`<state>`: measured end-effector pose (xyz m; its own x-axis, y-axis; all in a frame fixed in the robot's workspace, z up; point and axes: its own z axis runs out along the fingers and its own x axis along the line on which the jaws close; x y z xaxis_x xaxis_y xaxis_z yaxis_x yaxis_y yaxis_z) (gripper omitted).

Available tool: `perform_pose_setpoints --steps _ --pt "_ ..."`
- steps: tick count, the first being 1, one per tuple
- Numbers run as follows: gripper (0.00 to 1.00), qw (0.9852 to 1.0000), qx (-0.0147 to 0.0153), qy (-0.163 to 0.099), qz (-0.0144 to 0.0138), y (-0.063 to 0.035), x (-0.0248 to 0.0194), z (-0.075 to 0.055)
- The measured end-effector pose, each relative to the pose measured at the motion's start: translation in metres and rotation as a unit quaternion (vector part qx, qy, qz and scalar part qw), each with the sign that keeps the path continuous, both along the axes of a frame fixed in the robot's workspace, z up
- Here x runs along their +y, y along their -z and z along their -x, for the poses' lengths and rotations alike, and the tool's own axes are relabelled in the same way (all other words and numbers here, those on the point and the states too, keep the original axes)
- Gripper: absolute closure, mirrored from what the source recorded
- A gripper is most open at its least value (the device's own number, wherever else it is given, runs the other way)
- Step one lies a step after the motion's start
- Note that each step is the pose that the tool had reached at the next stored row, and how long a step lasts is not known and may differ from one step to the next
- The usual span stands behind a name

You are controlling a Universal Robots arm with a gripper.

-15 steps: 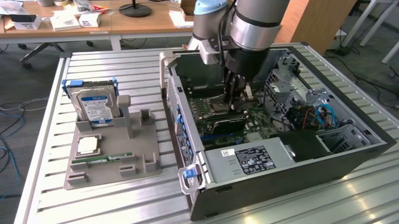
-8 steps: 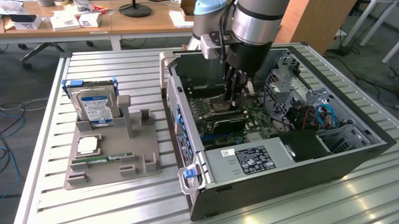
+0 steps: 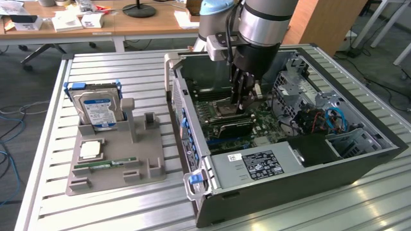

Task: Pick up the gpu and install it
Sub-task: 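Press down on the gpu until it lock into place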

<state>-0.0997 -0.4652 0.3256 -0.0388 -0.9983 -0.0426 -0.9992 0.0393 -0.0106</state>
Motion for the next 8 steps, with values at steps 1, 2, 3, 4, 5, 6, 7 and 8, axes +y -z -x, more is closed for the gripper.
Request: perform_pose_setpoints --steps 1,2,3,4,5,6,7,8 --pt "0.61 1.0 0.0 0.0 0.0 0.0 0.0 0.0" --pt "0.61 1.0 0.0 0.0 0.0 0.0 0.0 0.0" --pt "0.61 1.0 0.0 0.0 0.0 0.0 0.0 0.0" --pt "0.61 1.0 0.0 0.0 0.0 0.0 0.0 0.0" --pt "0.61 1.0 0.0 0.0 0.0 0.0 0.0 0.0" --pt "0.61 1.0 0.0 0.0 0.0 0.0 0.0 0.0" --pt "0.61 1.0 0.0 0.0 0.0 0.0 0.0 0.0" --pt "0.68 1.0 0.0 0.0 0.0 0.0 0.0 0.0"
